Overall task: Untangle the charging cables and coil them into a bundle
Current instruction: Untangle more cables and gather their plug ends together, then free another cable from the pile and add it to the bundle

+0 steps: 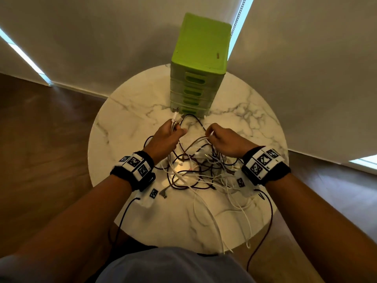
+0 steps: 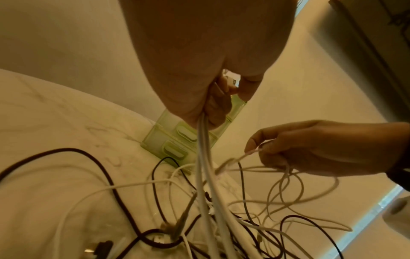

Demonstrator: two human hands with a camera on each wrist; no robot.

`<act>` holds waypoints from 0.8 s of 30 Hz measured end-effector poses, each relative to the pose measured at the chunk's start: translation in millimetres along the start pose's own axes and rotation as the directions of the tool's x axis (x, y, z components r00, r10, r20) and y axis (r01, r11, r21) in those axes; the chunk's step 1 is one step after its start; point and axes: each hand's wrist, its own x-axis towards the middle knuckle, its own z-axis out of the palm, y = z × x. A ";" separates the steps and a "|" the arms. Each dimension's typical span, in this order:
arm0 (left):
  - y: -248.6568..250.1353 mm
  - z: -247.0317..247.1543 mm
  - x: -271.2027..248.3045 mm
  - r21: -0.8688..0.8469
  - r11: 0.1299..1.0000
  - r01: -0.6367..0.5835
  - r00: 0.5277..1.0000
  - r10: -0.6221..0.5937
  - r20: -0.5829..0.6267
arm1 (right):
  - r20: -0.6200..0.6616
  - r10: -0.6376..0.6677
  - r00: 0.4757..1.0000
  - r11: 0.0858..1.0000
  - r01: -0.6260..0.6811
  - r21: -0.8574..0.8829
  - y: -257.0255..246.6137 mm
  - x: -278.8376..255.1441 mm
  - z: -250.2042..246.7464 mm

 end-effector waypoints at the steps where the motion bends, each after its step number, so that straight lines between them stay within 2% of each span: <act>1: 1.0 2.2 0.2 0.003 1.000 -0.015 1.000 0.015 0.022 | -0.055 -0.026 0.998 1.000 0.025 -0.017 -2.7 -5.6 -3.6; 3: 2.4 7.3 -1.0 0.007 0.999 -0.050 0.996 0.050 0.077 | -0.214 -0.077 0.974 0.997 0.075 -0.017 -5.9 -18.7 -9.0; 5: 4.0 11.9 -2.8 0.005 0.998 -0.065 0.990 0.064 0.126 | -0.415 -0.085 0.906 0.994 0.105 0.025 -9.2 -33.1 -12.3; 8: 7.4 16.2 -3.4 -0.017 0.998 -0.062 0.986 0.064 0.156 | -0.620 0.024 0.784 0.936 0.200 0.288 -15.7 -52.9 -16.5; 10: 13.7 19.7 -6.6 -0.093 0.994 -0.050 0.982 0.066 0.180 | -0.664 0.079 0.743 0.849 0.299 0.436 -22.8 -65.2 -16.1; 13: 28.5 29.6 -14.8 -0.231 0.973 -0.025 0.973 0.077 0.216 | -0.669 0.065 0.740 0.772 0.388 0.503 -37.6 -77.0 -3.2; 17: 42.7 41.7 -23.9 -0.333 0.942 -0.036 0.964 0.121 0.238 | -0.638 0.071 0.767 0.845 0.294 0.446 -59.9 -84.5 31.2; 22: 51.6 48.0 -40.4 -0.157 0.979 -0.130 0.959 0.164 0.233 | -0.626 0.067 0.777 0.870 0.262 0.418 -72.7 -80.4 61.7; 24: 50.8 42.2 -50.3 -0.074 0.976 -0.207 0.948 0.219 0.229 | -0.625 0.056 0.779 0.864 0.276 0.421 -79.3 -84.2 69.0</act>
